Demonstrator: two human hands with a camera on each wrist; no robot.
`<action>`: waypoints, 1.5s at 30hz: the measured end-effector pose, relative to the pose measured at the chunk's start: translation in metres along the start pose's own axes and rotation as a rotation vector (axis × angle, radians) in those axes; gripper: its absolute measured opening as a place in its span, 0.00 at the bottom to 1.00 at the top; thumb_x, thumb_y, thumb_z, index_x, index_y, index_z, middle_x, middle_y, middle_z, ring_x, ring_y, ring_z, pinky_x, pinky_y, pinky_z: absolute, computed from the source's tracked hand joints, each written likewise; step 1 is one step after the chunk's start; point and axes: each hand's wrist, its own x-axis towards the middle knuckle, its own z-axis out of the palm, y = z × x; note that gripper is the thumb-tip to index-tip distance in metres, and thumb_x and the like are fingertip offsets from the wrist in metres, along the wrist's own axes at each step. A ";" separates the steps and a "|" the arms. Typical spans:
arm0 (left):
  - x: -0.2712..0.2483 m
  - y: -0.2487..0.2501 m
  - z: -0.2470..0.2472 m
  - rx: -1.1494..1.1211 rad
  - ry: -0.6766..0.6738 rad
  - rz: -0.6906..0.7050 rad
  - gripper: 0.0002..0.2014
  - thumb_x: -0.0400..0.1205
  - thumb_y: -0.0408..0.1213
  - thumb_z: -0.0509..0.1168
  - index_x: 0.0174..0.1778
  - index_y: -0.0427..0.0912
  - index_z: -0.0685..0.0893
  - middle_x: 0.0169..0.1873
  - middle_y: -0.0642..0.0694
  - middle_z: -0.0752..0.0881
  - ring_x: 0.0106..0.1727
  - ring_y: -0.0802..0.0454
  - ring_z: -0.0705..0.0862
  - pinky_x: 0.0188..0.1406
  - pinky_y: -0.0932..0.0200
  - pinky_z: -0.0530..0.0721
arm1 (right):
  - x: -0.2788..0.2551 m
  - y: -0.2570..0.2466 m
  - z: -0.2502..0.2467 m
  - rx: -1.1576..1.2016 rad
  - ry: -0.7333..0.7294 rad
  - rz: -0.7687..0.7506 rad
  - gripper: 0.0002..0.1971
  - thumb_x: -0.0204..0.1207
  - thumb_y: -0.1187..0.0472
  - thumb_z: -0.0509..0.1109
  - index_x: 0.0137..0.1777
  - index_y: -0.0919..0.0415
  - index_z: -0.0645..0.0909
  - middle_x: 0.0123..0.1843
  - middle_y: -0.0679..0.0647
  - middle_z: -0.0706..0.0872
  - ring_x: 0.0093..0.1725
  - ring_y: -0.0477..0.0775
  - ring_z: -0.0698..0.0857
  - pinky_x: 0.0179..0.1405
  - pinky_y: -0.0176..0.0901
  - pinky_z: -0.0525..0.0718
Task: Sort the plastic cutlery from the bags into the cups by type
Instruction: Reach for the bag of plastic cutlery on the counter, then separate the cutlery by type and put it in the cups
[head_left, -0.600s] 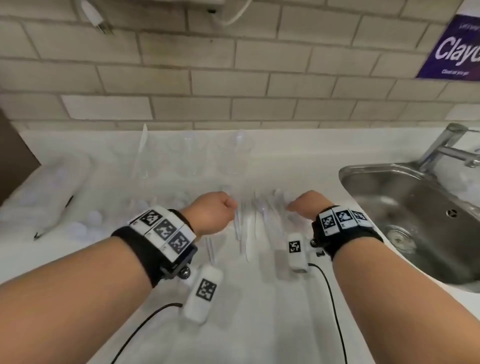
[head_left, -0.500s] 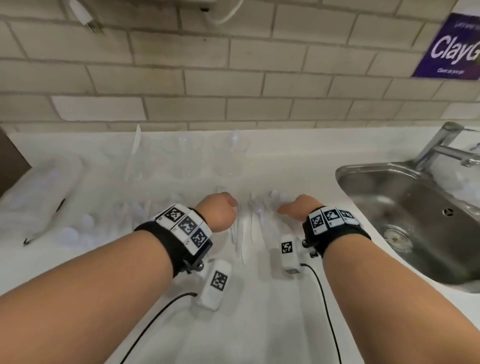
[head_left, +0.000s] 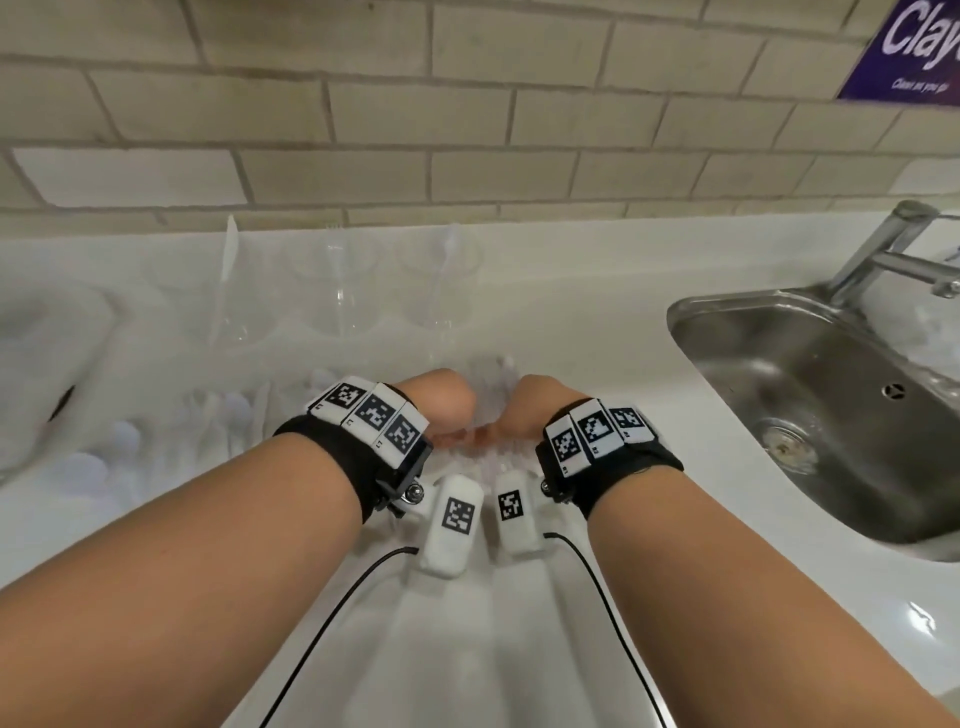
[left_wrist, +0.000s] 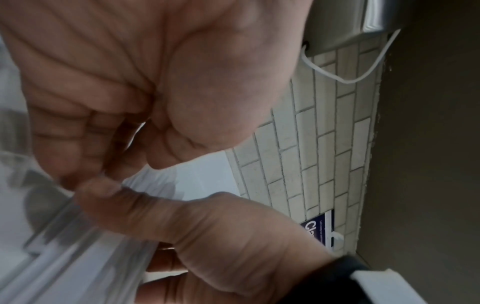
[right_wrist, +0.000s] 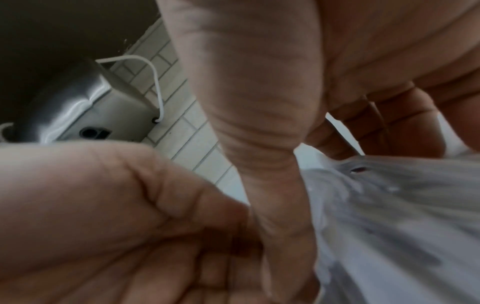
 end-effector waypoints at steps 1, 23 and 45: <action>0.005 -0.001 0.001 0.020 -0.022 -0.013 0.13 0.84 0.28 0.56 0.33 0.40 0.73 0.33 0.46 0.77 0.31 0.55 0.78 0.32 0.65 0.82 | 0.002 -0.004 0.003 -0.020 0.015 -0.006 0.30 0.61 0.38 0.79 0.53 0.61 0.81 0.43 0.52 0.84 0.44 0.53 0.84 0.39 0.42 0.82; -0.014 -0.009 0.002 -0.545 -0.198 -0.097 0.12 0.83 0.37 0.55 0.57 0.40 0.79 0.45 0.43 0.83 0.44 0.49 0.81 0.56 0.49 0.74 | 0.017 -0.026 0.009 -0.251 0.072 -0.051 0.15 0.77 0.58 0.70 0.61 0.65 0.82 0.57 0.59 0.86 0.59 0.59 0.85 0.50 0.45 0.80; -0.045 -0.061 -0.044 -0.960 -0.107 -0.001 0.19 0.86 0.44 0.56 0.65 0.34 0.78 0.67 0.35 0.79 0.65 0.39 0.79 0.62 0.42 0.78 | -0.008 -0.034 -0.010 0.114 0.206 -0.096 0.10 0.74 0.63 0.71 0.52 0.66 0.80 0.50 0.57 0.84 0.49 0.58 0.84 0.44 0.44 0.81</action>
